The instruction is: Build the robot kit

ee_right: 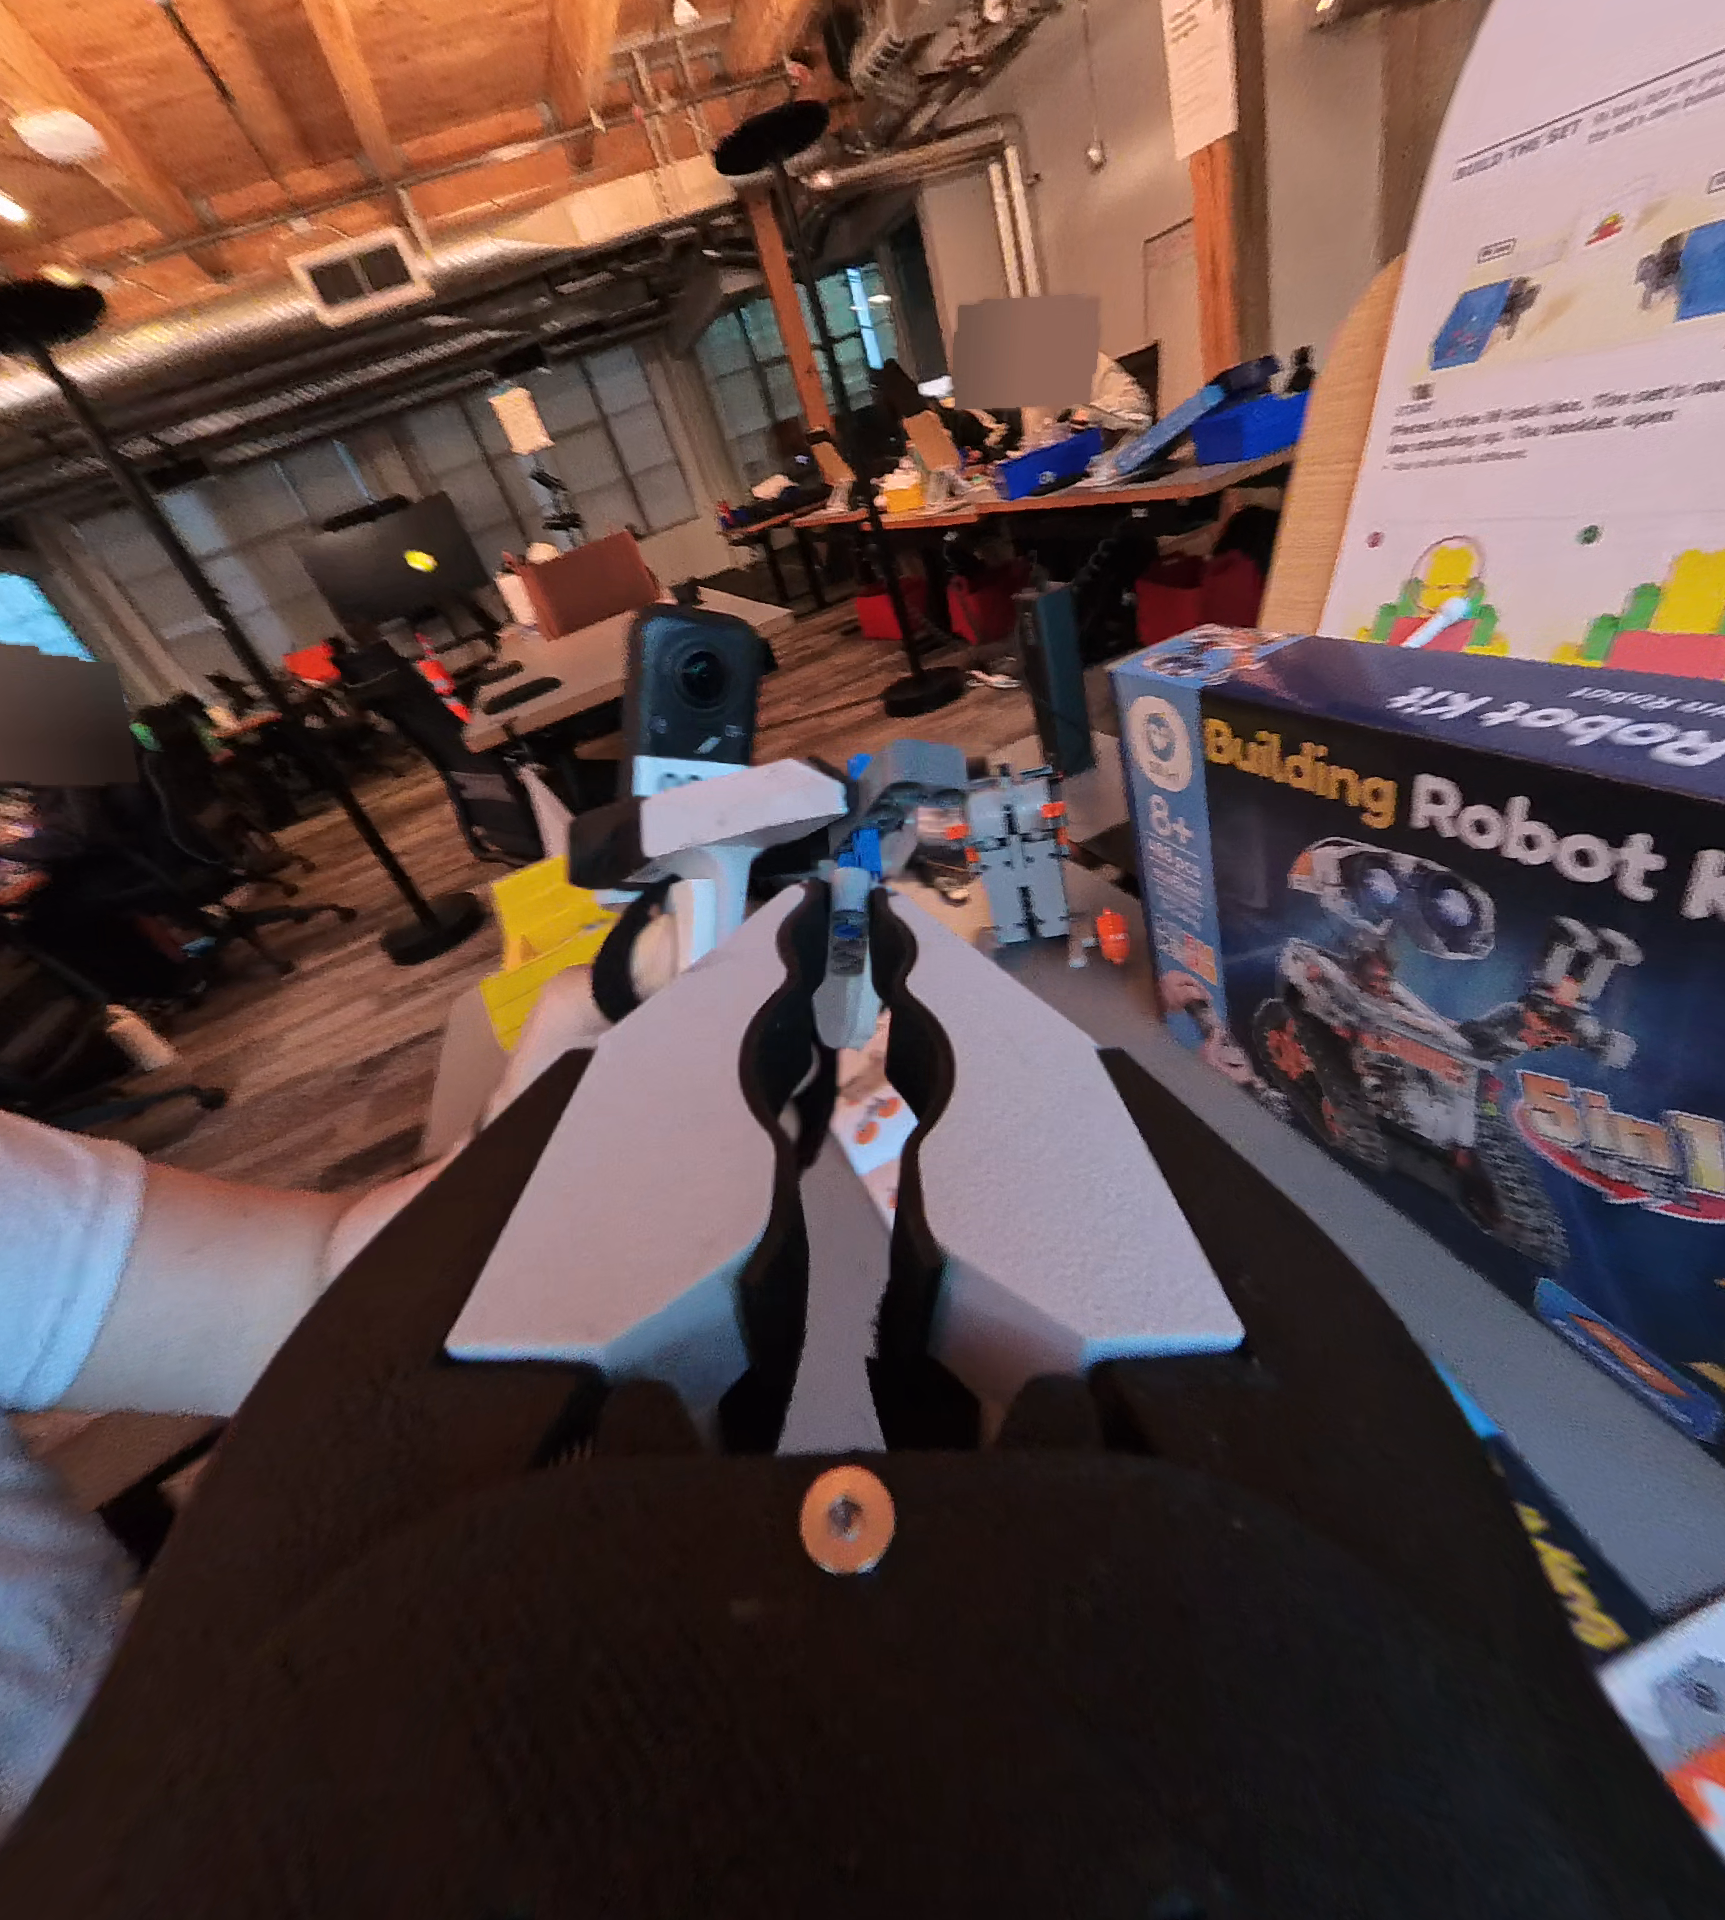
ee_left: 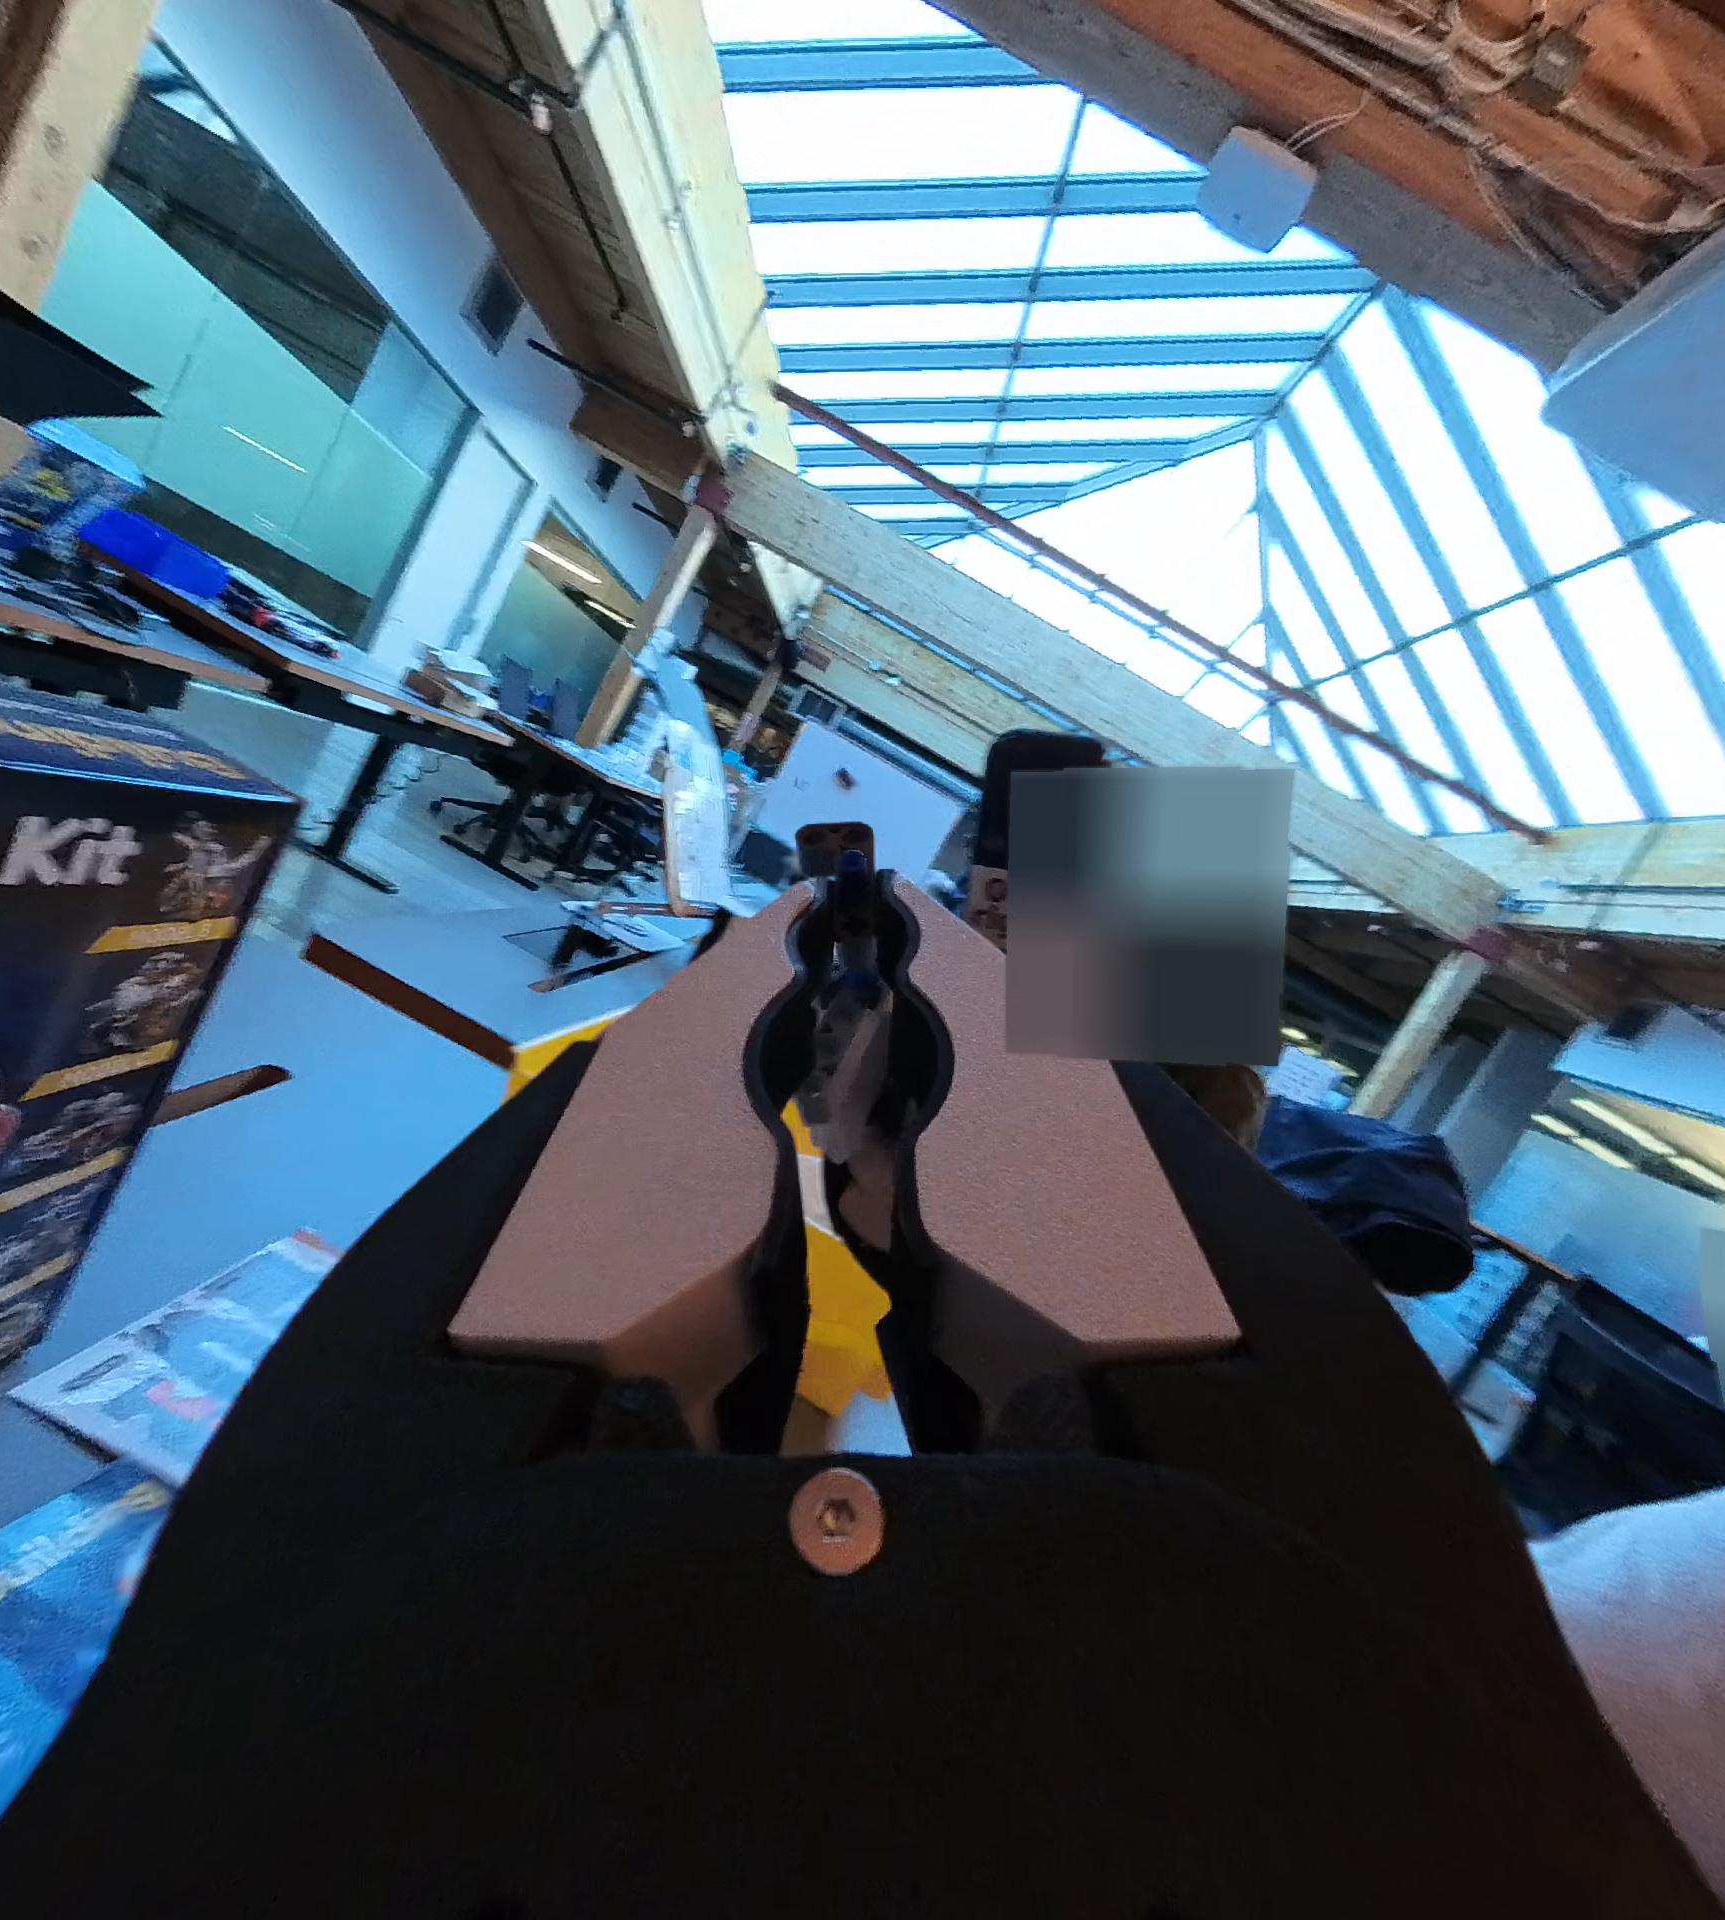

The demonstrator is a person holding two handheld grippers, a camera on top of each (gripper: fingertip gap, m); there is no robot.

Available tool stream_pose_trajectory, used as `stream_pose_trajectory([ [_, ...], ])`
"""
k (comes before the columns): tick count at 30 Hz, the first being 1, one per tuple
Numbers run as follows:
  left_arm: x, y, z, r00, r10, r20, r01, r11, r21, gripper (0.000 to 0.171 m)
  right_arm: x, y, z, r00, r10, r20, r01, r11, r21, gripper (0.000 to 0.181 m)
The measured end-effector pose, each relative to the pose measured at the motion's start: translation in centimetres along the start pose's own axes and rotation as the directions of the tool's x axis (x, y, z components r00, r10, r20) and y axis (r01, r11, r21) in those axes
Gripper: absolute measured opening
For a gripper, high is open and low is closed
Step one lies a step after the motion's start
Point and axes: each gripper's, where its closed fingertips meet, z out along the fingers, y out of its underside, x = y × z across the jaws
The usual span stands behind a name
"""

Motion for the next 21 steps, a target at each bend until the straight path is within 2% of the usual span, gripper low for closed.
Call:
stream_pose_trajectory([
  [2,0.3,0.1,0.1,0.997,-0.060,-0.042,0.060,0.998,-0.003,0.004,-0.1,0.0,-0.2,0.997,0.060,0.039,-0.060,0.998,0.005,0.005],
  [7,-0.1,0.4,0.1,0.989,-0.129,-0.075,0.129,0.992,0.001,0.004,0.1,0.3,-0.1,0.998,0.038,0.056,-0.037,0.999,-0.005,0.005],
  [13,0.0,0.9,0.2,0.996,-0.067,-0.060,0.064,0.996,-0.063,0.004,0.3,0.7,-0.4,0.994,0.063,0.086,-0.061,0.998,-0.022,0.005],
  [18,0.7,1.2,0.1,0.991,-0.084,-0.104,0.070,0.989,-0.130,0.003,-0.6,0.8,-0.4,0.975,0.121,0.187,-0.118,0.993,-0.028,0.005],
  [21,0.7,1.2,0.0,0.992,-0.078,-0.098,0.064,0.988,-0.143,0.004,-0.7,0.8,-0.3,0.978,0.120,0.171,-0.117,0.993,-0.027,0.005],
])
